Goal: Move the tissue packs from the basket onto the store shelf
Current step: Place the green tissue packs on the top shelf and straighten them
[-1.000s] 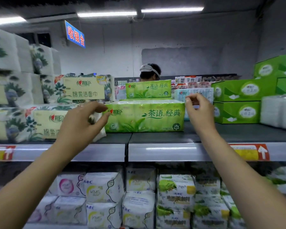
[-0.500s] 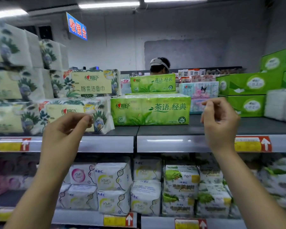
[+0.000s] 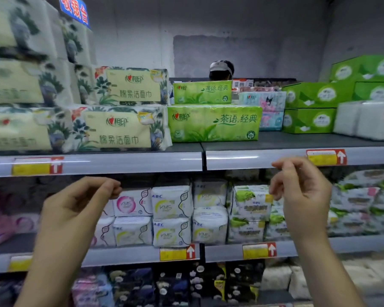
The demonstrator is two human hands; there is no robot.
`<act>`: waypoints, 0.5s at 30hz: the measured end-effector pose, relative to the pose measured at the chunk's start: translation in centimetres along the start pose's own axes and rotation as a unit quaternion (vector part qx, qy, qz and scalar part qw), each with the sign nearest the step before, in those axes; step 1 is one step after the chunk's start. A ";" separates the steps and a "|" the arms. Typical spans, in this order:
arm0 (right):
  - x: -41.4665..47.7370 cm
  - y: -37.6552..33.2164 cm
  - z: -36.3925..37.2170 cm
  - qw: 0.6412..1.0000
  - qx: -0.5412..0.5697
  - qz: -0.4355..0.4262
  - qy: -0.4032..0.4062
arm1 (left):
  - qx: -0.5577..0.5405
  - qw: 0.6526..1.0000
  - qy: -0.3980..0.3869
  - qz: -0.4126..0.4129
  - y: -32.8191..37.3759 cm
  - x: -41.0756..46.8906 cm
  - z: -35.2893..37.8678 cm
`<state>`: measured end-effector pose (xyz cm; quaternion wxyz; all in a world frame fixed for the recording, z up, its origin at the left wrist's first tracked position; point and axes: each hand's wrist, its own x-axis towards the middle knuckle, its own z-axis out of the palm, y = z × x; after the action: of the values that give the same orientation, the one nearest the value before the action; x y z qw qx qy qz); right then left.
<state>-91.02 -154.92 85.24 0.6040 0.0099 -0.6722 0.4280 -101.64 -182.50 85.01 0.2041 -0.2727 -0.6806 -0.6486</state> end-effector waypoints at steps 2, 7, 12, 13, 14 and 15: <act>-1.0 -1.1 0.7 1.000 0.011 -0.001 0.007 | -0.001 1.000 0.006 0.012 -0.3 0.3 -1.4; -3.7 -2.8 1.7 1.000 -0.007 0.007 0.013 | -0.035 0.999 0.027 -0.010 -2.1 0.9 -4.6; -5.3 -3.5 1.6 0.998 -0.015 0.056 0.023 | -0.073 0.995 0.040 -0.057 -2.1 -0.9 -4.3; -5.5 -3.6 1.6 0.997 -0.014 0.065 0.024 | -0.076 0.995 0.034 -0.061 -2.3 -1.2 -4.2; -5.8 -3.8 1.7 0.997 -0.014 0.072 0.025 | -0.077 0.995 0.030 -0.064 -2.3 -1.5 -4.1; -6.1 -3.8 1.8 0.996 -0.014 0.081 0.024 | -0.070 0.995 0.026 -0.069 -2.6 -1.7 -4.1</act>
<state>-88.84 -161.45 82.56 0.5837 -0.0634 -0.6622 0.4656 -102.32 -186.75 82.25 0.1567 -0.2215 -0.6449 -0.7145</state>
